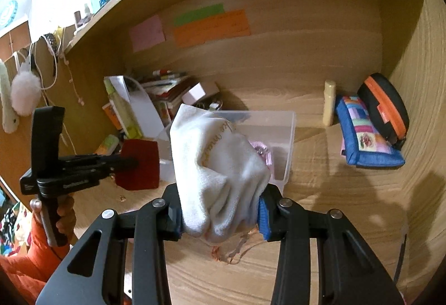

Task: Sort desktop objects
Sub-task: 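Lift the white pouch with the right tool while the left tool holds the red flap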

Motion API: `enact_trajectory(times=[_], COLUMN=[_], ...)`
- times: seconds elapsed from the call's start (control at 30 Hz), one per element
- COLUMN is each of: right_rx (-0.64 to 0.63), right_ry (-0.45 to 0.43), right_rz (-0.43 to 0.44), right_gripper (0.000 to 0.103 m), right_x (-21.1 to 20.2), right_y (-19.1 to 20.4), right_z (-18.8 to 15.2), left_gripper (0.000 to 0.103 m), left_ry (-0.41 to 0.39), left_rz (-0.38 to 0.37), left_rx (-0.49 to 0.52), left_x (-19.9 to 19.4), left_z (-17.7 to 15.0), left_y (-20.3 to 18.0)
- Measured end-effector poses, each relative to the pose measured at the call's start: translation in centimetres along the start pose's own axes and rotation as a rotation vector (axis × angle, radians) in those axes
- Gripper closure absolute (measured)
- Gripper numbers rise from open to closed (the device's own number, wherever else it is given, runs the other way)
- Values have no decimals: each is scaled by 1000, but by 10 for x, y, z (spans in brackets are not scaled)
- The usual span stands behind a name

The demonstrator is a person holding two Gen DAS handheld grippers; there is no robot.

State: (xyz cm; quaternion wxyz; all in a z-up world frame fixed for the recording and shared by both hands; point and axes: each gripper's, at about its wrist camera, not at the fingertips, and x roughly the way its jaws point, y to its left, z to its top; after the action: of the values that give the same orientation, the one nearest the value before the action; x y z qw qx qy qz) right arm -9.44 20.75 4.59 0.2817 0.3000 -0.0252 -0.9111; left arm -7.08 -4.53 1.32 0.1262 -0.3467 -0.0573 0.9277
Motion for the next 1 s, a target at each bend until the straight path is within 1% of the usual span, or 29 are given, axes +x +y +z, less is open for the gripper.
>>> enact_trajectory(times=[0.1, 0.23, 0.4, 0.5, 0.83, 0.97, 1.0], right_rx=[8, 27, 45, 39, 55, 75, 77], right_ry=[-10, -11, -13, -9, 71, 129, 142], right_rz=[-9, -11, -12, -34, -86, -63, -62], right_gripper=[67, 67, 67, 67, 67, 67, 67], right_x=[2, 11, 25, 34, 81, 102, 106], right_y=[-2, -4, -8, -7, -21, -31, -34], right_z=[5, 14, 25, 29, 34, 30, 29], left_gripper=[86, 86, 86, 86, 86, 86, 86], left_ry=[-24, -61, -76, -51, 57, 113, 126], left_rz=[-2, 17, 45, 31, 11, 10, 10], left_rx=[-7, -8, 19, 27, 56, 53, 52], left_x=[-2, -1, 12, 29, 96, 123, 125], left_z=[11, 26, 40, 48, 64, 62, 58], left_y=[-2, -6, -16, -18, -24, -22, -24])
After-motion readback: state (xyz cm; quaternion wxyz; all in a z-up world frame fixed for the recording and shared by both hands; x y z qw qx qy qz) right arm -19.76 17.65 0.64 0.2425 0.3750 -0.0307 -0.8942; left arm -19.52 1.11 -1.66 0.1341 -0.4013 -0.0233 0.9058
